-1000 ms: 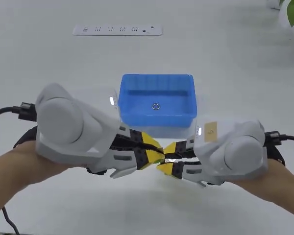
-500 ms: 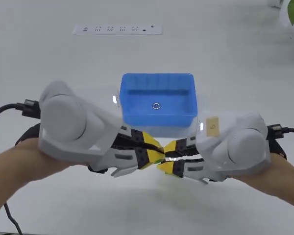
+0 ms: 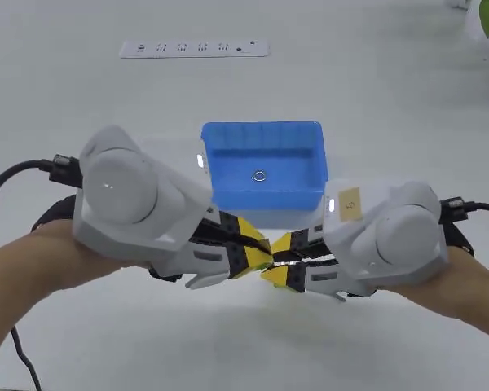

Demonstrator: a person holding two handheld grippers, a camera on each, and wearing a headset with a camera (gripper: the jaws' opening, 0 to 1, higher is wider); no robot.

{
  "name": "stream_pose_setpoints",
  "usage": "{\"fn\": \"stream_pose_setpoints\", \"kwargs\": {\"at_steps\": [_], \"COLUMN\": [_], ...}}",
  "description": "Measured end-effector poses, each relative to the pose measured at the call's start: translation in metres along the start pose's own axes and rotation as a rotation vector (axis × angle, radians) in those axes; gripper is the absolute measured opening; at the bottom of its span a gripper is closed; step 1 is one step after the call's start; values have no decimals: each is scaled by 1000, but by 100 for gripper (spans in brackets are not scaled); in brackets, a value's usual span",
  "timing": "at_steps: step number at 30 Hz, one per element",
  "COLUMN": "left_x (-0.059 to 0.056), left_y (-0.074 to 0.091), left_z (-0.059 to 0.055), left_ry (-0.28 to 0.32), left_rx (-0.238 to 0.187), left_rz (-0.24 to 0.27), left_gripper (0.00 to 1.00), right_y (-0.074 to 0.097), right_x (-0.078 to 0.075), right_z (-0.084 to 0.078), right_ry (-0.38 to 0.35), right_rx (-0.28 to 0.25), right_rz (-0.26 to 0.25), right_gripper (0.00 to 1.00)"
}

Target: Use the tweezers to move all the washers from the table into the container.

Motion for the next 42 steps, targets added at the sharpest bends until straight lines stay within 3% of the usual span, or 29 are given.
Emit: {"fn": "stream_pose_setpoints", "kwargs": {"at_steps": [13, 27, 42], "left_x": [-9, -13, -9], "left_y": [8, 32, 40], "left_z": [4, 22, 33], "left_ry": [-34, -87, -120], "left_rx": [-36, -78, -104], "left_rz": [3, 54, 89], "left_gripper": [8, 8, 8], "right_y": [9, 21, 26], "right_x": [3, -7, -17], "right_z": [9, 37, 49], "right_ry": [26, 64, 86], "right_rx": [-17, -51, -64], "right_rz": [18, -17, -51], "right_gripper": [10, 10, 10]}}
Point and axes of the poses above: the centre of the closed fingertips' face, and the gripper's own axes: y roughly backward along the fingers, x roughly to its left, z roughly out of its top, the point moved 8 cm from there along y, roughly backward along the fingers, and after that the axes turned 14 degrees about -z, right-handed, at the moved point
